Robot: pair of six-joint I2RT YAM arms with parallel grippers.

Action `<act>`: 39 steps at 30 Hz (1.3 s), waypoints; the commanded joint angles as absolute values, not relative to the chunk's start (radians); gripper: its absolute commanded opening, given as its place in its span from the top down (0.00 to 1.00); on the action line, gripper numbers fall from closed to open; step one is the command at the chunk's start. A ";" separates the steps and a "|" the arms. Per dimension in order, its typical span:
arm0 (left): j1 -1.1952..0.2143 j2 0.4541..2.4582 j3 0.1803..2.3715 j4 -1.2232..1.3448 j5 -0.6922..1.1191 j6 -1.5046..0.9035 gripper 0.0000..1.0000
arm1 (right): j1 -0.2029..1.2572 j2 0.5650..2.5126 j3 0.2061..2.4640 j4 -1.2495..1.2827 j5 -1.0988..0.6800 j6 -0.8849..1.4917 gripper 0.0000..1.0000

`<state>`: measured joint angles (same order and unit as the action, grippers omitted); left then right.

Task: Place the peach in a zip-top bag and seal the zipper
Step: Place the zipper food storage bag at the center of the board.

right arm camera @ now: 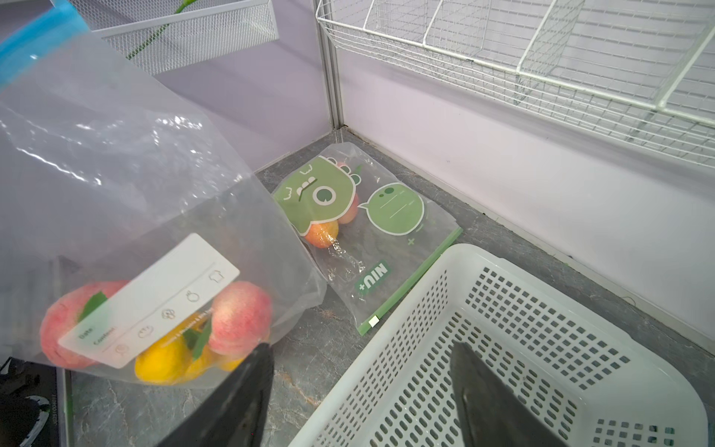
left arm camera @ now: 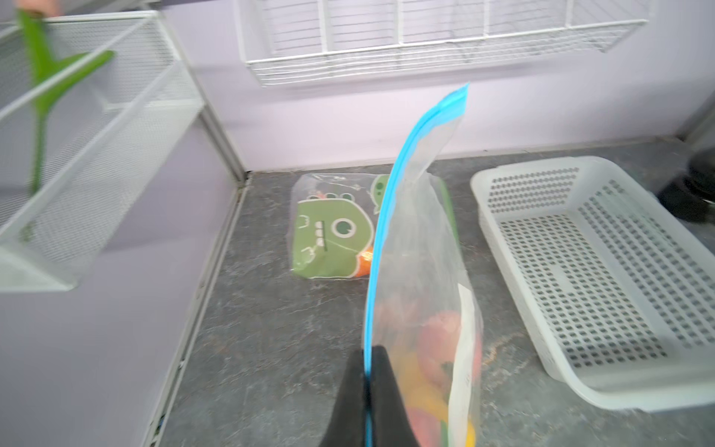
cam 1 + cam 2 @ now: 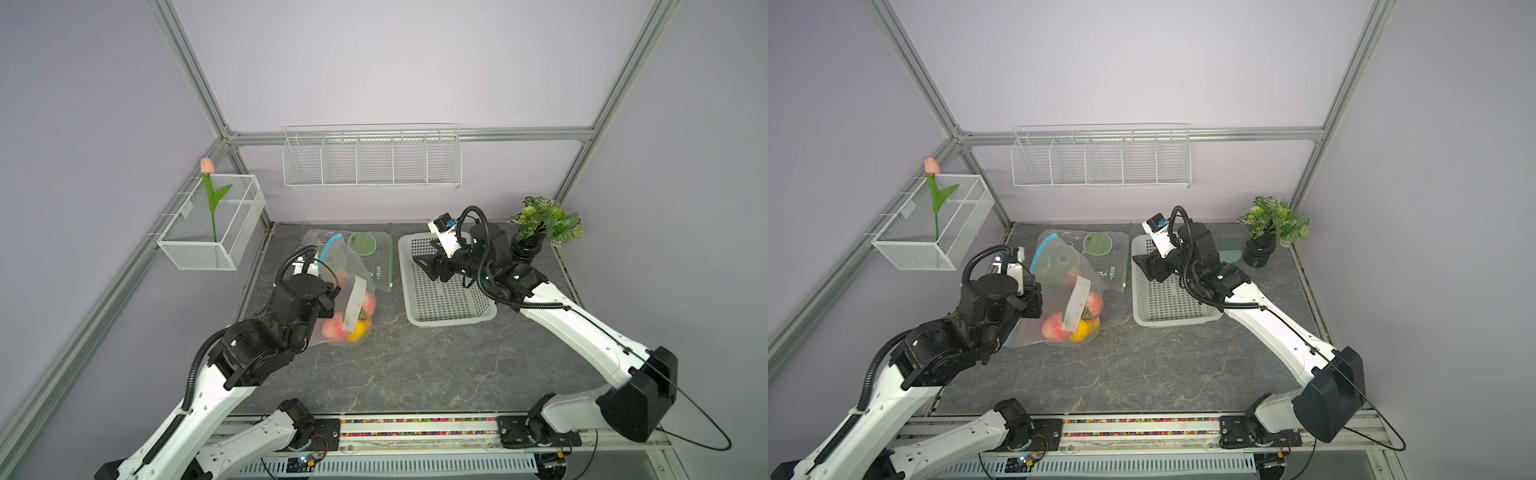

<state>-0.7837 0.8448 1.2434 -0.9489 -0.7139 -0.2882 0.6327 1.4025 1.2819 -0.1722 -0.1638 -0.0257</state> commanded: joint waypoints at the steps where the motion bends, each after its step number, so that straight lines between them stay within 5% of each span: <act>1: -0.779 0.797 1.227 -1.029 -0.979 -0.410 1.00 | 0.633 1.391 1.258 -0.147 -0.143 -0.014 0.25; 11: -0.779 0.728 1.194 -1.142 -1.126 -0.511 1.00 | 0.632 1.395 1.261 -0.159 -0.147 -0.021 0.25; 17: -0.779 0.743 1.083 -1.002 -0.942 -0.447 1.00 | 0.632 1.394 1.256 -0.153 -0.145 -0.026 0.25; 39: -0.780 1.060 0.853 -0.626 -0.502 -0.793 1.00 | 0.624 1.364 1.206 -0.172 -0.094 -0.026 0.24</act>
